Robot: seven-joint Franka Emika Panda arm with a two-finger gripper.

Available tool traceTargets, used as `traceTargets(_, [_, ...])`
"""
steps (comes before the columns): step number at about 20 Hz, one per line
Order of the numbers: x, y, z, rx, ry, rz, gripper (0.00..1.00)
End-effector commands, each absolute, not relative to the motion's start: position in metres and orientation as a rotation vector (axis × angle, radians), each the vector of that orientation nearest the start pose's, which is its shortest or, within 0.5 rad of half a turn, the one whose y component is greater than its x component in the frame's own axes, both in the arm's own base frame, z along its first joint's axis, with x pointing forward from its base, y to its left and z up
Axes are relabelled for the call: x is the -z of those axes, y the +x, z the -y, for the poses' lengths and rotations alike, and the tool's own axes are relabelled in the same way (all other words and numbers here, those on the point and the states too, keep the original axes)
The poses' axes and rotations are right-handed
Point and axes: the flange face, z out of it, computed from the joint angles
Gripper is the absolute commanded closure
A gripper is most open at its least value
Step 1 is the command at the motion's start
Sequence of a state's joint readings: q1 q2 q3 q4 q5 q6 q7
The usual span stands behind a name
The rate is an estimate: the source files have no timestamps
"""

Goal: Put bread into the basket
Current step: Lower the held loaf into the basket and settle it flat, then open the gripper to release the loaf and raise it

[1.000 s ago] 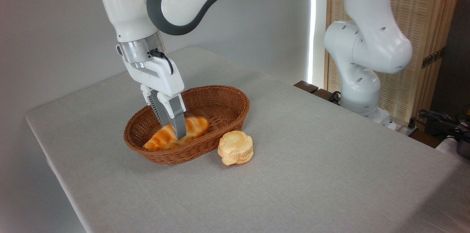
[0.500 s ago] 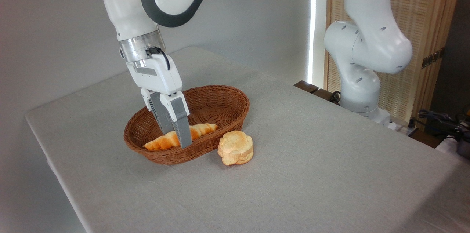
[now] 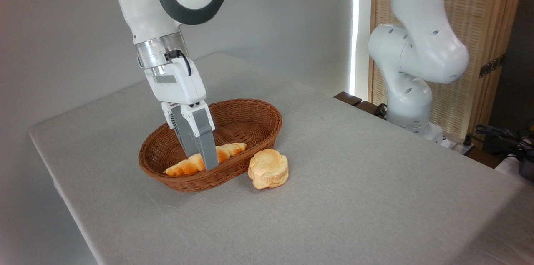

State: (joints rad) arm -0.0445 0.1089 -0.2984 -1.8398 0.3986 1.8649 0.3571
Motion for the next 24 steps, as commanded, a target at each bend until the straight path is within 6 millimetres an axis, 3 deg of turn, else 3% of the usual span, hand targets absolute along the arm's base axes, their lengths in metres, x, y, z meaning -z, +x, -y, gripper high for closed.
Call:
traceTargets(1, [-0.473,0.558,0.154,-0.13,-2.512,-1.113,0.0])
traceTargets(6, [-0.476,0.558,0.157,-0.117,-2.576,-1.093,0.0])
traceTargets(10, [-0.482,0.552,0.176,-0.093,-2.952,-0.96,0.0])
traceTargets(17, [-0.477,0.554,0.184,-0.074,-3.025,-0.902,0.0])
traceTargets(20, [-0.476,0.56,0.192,-0.007,-3.198,-0.809,0.0])
traceTargets(24, [-0.485,0.564,0.188,0.021,-3.313,-0.738,0.0])
